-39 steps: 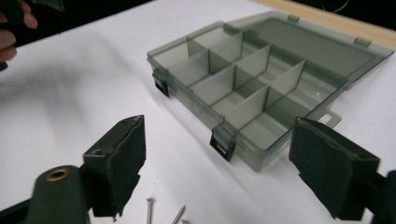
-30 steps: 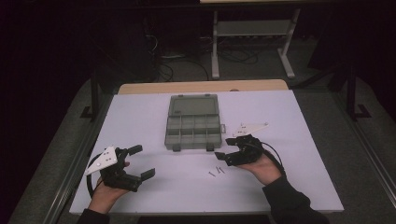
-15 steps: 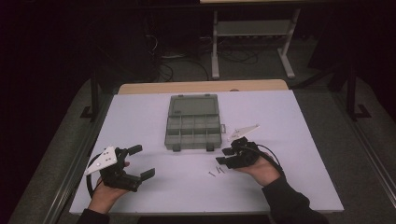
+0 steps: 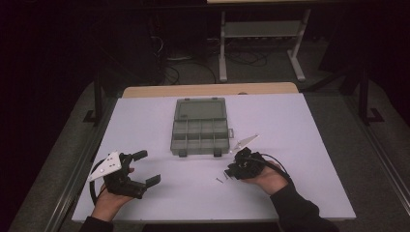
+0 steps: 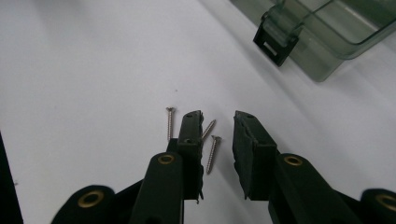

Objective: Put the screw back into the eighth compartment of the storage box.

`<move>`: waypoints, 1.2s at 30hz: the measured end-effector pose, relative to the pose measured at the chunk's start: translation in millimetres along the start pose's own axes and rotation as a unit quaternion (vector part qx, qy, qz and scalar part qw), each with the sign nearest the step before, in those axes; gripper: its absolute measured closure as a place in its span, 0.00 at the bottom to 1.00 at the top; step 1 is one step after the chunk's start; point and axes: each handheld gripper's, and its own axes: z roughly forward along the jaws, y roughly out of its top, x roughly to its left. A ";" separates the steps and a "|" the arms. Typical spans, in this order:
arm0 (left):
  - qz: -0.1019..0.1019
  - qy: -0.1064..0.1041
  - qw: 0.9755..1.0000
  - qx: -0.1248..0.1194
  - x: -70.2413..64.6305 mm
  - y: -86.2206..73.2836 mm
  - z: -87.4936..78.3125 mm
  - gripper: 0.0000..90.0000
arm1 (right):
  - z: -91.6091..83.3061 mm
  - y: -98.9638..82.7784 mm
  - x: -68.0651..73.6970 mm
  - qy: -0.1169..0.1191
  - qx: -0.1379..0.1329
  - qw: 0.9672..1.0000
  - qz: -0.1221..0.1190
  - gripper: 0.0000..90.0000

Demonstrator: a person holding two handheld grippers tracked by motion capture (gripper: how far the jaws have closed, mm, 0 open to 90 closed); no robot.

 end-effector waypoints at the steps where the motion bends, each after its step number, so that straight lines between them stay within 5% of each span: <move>1: 0.004 -0.001 1.000 0.001 0.3 0.1 0.3 0.00 | 1.8 -0.4 0.0 -0.002 0.002 1.000 -0.006 0.81; 10: 0.003 -0.001 1.000 0.001 -0.2 0.1 0.0 0.00 | 8.4 -1.9 2.4 -0.004 0.021 1.000 -0.006 0.85; 28: 0.002 0.000 1.000 0.002 -0.5 0.3 0.1 0.00 | 15.6 -3.7 4.9 -0.030 0.037 0.998 -0.041 0.92; 36: 0.004 0.000 1.000 0.002 -0.4 0.4 0.2 0.00 | 15.3 -4.0 2.8 -0.023 0.039 0.998 -0.033 0.96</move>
